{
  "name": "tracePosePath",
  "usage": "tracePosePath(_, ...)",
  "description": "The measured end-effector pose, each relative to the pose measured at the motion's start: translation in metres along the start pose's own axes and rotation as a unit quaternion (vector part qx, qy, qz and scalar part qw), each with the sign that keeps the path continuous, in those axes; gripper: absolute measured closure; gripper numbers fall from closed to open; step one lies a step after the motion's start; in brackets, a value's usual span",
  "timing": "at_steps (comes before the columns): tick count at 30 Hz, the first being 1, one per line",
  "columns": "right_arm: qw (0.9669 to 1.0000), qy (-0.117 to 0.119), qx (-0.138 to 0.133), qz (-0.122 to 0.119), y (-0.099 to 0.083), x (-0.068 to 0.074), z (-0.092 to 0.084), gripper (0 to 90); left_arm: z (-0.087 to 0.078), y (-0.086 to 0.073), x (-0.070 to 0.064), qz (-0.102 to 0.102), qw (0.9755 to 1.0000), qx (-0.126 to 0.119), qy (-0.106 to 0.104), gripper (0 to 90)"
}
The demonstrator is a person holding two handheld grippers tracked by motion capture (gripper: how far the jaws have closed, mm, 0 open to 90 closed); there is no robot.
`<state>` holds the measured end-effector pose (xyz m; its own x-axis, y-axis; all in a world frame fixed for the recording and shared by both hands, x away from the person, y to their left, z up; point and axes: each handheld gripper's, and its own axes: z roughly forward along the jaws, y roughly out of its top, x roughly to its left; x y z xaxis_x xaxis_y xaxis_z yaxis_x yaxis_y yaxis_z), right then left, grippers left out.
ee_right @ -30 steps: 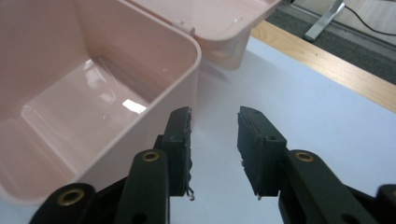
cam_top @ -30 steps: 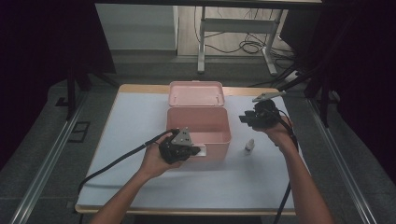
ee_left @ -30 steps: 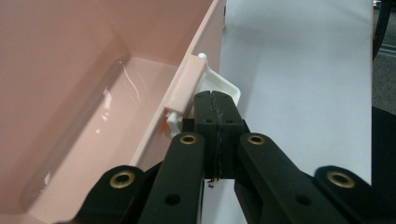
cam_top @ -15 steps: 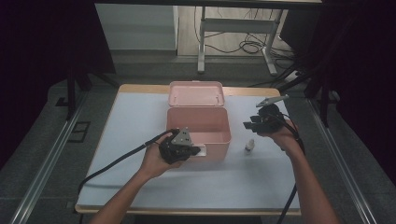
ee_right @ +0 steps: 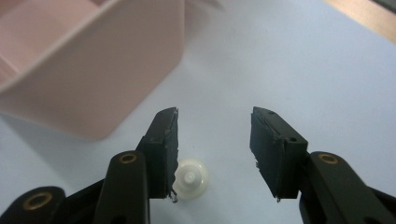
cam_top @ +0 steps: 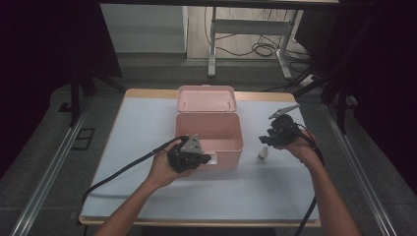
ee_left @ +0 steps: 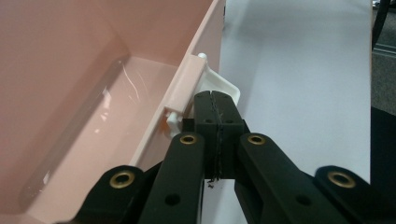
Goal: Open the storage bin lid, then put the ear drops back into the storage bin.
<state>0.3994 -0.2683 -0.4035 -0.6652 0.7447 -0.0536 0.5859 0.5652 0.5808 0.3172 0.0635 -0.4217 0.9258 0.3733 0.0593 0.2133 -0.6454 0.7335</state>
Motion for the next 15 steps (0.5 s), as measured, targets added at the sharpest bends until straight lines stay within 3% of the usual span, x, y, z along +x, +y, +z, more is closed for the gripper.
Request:
tracePosePath(8,0.9996,0.006,0.026,-0.007,-0.004,0.005,0.005,49.6,0.000,0.000,0.000,-0.001,1.0000,0.000,0.000,90.0)
tracePosePath(15,0.9979,0.008,0.063,-0.008,-0.012,0.008,0.018,48.2,0.000,0.000,0.000,-0.003,1.0000,0.000,0.000,90.0)
